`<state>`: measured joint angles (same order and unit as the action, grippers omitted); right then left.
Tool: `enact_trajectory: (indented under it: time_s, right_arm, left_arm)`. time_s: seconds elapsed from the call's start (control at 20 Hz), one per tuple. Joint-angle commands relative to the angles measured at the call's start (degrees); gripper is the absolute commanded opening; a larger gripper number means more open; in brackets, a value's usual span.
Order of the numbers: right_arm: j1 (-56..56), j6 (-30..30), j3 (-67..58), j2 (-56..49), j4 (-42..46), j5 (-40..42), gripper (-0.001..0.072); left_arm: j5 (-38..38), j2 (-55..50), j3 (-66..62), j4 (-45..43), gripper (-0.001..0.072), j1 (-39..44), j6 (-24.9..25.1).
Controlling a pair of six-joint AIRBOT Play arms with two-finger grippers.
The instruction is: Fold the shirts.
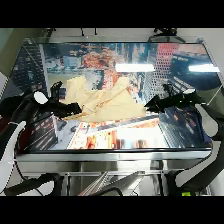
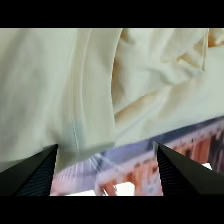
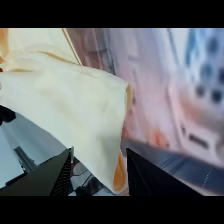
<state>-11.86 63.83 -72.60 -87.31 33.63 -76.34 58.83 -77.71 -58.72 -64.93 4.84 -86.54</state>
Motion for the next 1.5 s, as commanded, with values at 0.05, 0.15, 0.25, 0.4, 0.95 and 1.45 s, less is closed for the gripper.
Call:
enact_trajectory:
  time_s: [0.05, 0.15, 0.25, 0.4, 0.95, 1.45]
  right_arm:
    - [3.45, -1.75, 0.83, -0.31, 0.26, 4.96, 0.0398]
    - [3.87, -2.21, 0.83, -0.31, 0.26, 5.01, 0.0397]
    - [3.89, -2.21, 0.83, -0.31, 0.26, 4.87, 0.0397]
    - [4.13, -3.65, 0.83, -0.31, -0.76, 2.10, 0.0350]
    - [4.98, -6.21, 0.83, -0.20, -6.97, -1.73, 0.0241]
    - [4.98, -6.25, 0.83, -0.20, -6.95, -2.40, 0.0076]
  left_arm:
    - [-3.74, -4.81, -4.22, -0.04, 0.0667, 0.11, -1.25]
    - [-3.32, -5.86, -5.68, -0.15, 0.0666, 0.72, -1.25]
    - [0.15, -6.75, -6.80, -3.23, 0.0666, 0.72, -2.21]
    - [7.65, -6.80, -9.09, -9.73, 0.0659, 0.72, -3.63]
    - [7.67, -11.17, -9.29, -16.20, 0.0520, 8.26, -5.84]
    - [11.50, -11.89, -10.73, -23.91, 0.0292, 8.68, -7.15]
